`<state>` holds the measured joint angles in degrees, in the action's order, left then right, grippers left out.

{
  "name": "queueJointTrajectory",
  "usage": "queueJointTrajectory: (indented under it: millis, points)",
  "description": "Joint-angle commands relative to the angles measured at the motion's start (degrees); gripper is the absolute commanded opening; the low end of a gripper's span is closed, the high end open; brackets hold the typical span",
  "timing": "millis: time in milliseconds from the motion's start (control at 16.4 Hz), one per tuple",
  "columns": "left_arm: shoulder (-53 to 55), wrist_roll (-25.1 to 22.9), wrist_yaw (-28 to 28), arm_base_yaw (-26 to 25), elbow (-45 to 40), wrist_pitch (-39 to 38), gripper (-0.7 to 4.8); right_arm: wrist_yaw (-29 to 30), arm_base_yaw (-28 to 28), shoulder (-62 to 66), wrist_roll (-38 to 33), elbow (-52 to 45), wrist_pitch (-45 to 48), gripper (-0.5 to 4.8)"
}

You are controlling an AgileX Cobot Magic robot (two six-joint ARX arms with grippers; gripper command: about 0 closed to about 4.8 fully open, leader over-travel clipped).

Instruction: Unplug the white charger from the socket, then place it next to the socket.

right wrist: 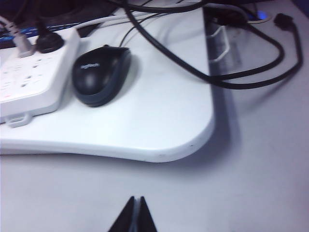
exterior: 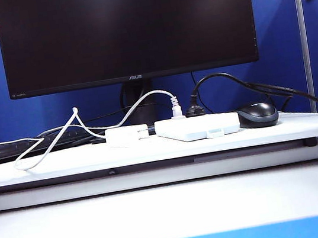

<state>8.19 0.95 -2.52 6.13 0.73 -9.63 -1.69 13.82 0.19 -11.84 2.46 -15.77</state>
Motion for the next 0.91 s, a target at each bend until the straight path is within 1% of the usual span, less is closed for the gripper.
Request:
queueJointTrajectory:
  millis: [61, 183, 365, 913]
  points:
    - [-0.04, -0.09, -0.07, -0.07, -0.31, -0.09, -0.05, 0.31, -0.02, -0.13, -0.17, -0.04, -0.02, -0.07]
    - [-0.04, -0.09, -0.04, -0.07, -0.31, -0.09, -0.05, 0.33, -0.02, -0.13, -0.2, -0.42, 1.27, -0.07]
    - [-0.04, -0.09, -0.07, -0.07, -0.31, -0.09, -0.05, 0.35, -0.02, -0.13, -0.17, -2.08, 6.47, -0.07]
    - [-0.04, -0.09, -0.04, -0.07, -0.31, -0.09, -0.05, 0.35, -0.02, -0.13, -0.17, -2.19, 6.54, -0.07]
